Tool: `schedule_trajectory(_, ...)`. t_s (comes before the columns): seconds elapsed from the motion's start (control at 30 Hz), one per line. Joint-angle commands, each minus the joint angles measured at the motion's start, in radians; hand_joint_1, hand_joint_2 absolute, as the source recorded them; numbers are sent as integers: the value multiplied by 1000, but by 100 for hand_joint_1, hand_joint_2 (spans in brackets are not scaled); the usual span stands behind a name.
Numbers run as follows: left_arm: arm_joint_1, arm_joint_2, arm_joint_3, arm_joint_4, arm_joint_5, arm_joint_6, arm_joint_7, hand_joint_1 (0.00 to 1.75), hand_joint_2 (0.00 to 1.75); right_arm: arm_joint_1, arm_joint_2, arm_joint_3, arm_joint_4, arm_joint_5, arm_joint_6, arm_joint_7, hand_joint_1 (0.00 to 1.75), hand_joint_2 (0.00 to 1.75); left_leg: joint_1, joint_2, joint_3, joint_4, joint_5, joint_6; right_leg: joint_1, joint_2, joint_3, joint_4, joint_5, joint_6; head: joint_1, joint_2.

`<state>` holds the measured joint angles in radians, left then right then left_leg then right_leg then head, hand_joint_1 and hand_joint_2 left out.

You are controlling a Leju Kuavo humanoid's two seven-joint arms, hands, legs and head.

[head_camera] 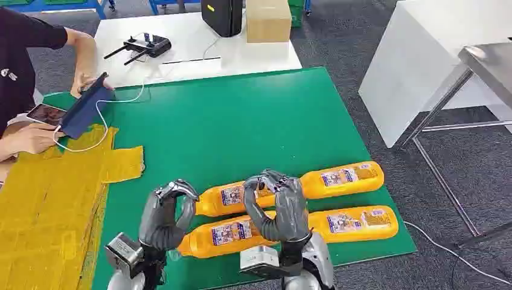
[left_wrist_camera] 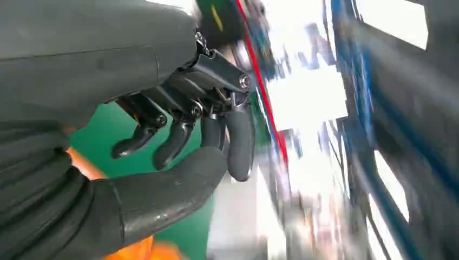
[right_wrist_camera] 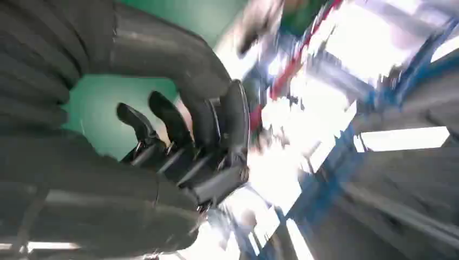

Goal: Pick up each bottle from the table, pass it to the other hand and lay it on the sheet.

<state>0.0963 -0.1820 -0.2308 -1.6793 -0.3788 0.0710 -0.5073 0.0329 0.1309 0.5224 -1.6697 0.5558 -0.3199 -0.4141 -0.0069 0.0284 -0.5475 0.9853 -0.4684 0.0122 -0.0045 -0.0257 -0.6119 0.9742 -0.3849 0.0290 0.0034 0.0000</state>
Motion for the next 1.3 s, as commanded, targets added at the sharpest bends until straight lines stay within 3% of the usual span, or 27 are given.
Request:
schedule_trajectory(0.03, 58, 122, 23, 41, 195, 149, -40, 175, 175, 155, -55, -229, 43, -593, 206, -119, 175, 175, 1, -3, 5, -3, -2, -1, 0, 0, 5, -2, -2, 0, 0, 0)
schedule_trajectory(0.47, 53, 128, 23, 24, 196, 146, -7, 175, 175, 154, -49, -233, 10, -576, 194, -89, 175, 175, 2, -3, 3, -1, -4, -1, 1, 3, 4, -1, -4, 2, 0, 0)
schedule_trajectory(0.5, 53, 128, 27, 29, 192, 150, 0, 3, 175, 156, -49, -236, 9, -576, 195, -84, 161, 175, 2, -4, 5, -1, -5, -2, 1, 3, 6, -1, -5, 2, 0, 0)
schedule_trajectory(0.53, 52, 126, 30, 34, 188, 156, 7, 0, 175, 156, -52, -237, 11, -572, 195, -76, 61, 175, 1, -4, 1, -1, -3, -1, 0, 1, 3, -1, -3, 2, 0, 0)
schedule_trajectory(0.57, 50, 125, 31, 39, 186, 159, 12, 0, 175, 156, -51, -239, 11, -567, 190, -72, 0, 175, 2, -4, 3, -1, -4, -1, 1, 1, 4, -1, -4, 2, 0, 0)
schedule_trajectory(1.3, 35, 130, 28, 49, 211, 145, 39, 0, 175, 140, -77, -215, -6, -478, 150, -38, 0, 175, 2, -4, 3, -1, -4, -1, 1, 2, 5, -1, -4, 2, 0, 0)
